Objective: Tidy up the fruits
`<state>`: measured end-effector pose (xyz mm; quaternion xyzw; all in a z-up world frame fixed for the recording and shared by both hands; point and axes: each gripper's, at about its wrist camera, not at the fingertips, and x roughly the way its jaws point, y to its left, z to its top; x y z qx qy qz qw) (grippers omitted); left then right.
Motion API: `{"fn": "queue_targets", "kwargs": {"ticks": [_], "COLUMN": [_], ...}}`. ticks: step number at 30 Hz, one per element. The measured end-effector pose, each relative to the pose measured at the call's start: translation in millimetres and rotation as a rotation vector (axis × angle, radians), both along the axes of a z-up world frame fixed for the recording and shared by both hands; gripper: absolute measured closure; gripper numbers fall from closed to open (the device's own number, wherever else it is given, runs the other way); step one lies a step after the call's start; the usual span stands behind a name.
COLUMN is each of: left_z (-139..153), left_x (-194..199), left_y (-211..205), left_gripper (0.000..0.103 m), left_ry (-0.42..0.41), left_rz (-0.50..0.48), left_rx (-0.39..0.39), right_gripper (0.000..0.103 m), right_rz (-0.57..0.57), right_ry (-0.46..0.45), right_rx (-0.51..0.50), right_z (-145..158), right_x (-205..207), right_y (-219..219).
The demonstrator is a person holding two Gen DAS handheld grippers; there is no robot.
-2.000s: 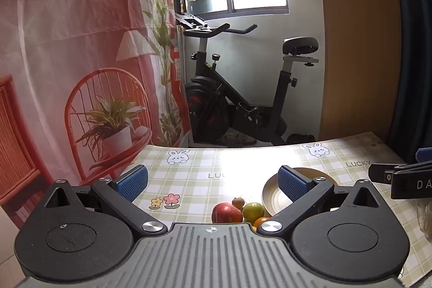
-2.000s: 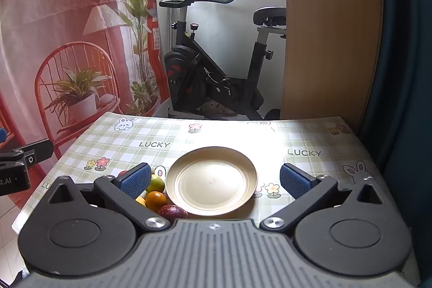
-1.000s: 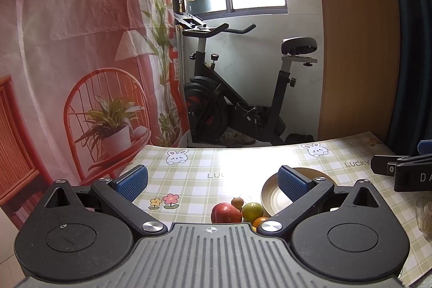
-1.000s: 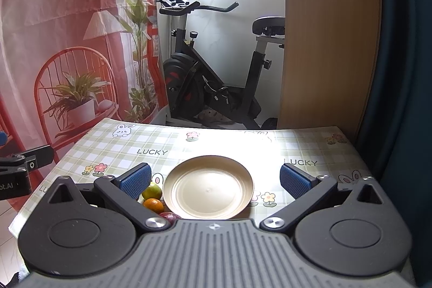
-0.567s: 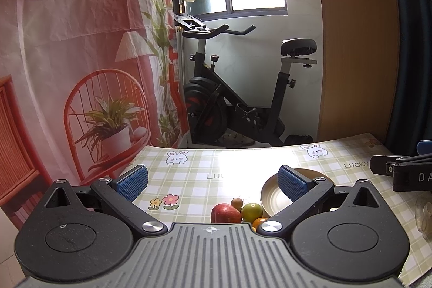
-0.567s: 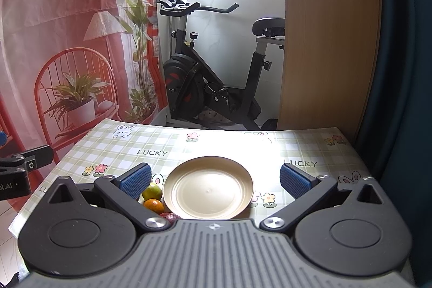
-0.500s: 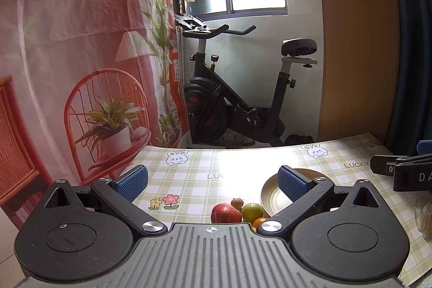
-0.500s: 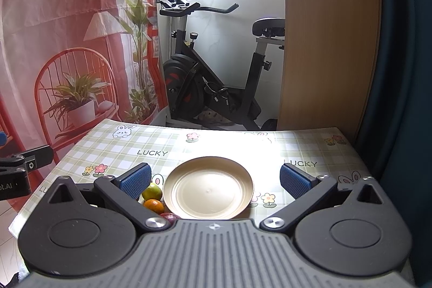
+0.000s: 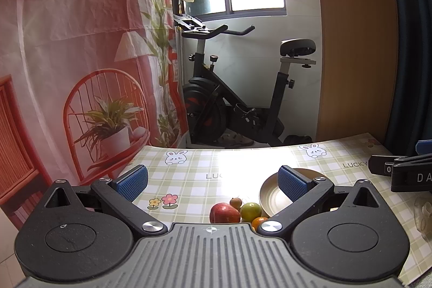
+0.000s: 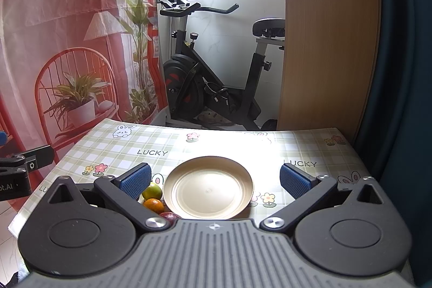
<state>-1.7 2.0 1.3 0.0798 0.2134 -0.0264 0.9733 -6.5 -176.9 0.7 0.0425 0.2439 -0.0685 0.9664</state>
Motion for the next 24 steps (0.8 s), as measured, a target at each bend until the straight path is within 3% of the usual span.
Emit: {"fn": "queue_targets", "kwargs": {"ticks": [24], "left_z": [-2.4], "left_x": [2.1], "left_y": [3.2], "left_gripper": [0.0], "left_ry": [0.013], "left_rz": [0.0], "left_rx": [-0.02], "right_gripper": [0.0], "right_rz": [0.002], "right_ry": [-0.004], "right_rx": [-0.001], "right_z": [0.5], "right_x": [-1.6], "right_y": [1.4]}}
